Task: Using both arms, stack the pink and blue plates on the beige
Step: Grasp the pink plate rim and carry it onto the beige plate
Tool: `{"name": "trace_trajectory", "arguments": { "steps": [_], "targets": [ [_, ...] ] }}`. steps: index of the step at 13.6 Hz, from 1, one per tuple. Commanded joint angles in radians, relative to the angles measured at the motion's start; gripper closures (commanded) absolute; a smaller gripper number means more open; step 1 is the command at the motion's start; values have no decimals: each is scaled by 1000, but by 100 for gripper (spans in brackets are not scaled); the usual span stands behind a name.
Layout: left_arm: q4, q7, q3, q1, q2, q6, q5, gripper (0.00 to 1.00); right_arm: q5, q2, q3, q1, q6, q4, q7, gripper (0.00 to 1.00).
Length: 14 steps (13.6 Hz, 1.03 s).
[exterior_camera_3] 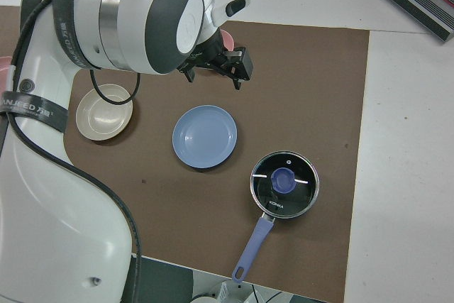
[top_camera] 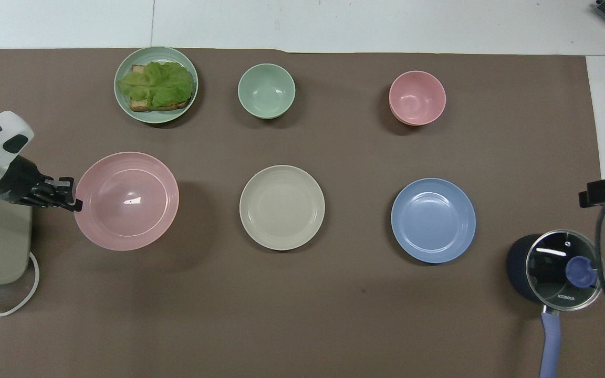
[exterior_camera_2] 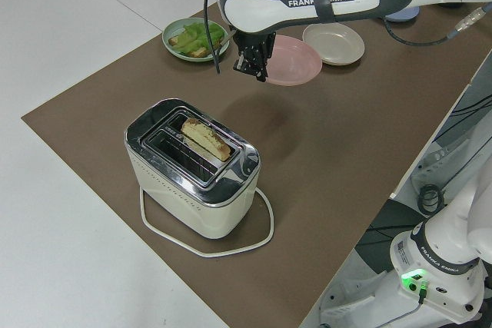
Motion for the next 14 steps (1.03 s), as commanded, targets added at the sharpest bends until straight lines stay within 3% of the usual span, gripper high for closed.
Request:
{"name": "trace_trajectory", "arguments": {
  "steps": [1,7,10,14],
  "targets": [
    [-9,-126,0,-110,-5,11,-81,100,9,-26,1,-9,-6,-26,4,0],
    [-39,-432,0,-375,-6,231,-144,100,7,-24,-13,-9,7,-27,4,0],
    [-112,-529,2,-498,9,388,-146,100,7,-26,-13,-9,10,-30,4,0],
    [-201,-534,2,-523,44,533,-146,100,9,-26,-13,-9,8,-32,7,0]
  ]
}}
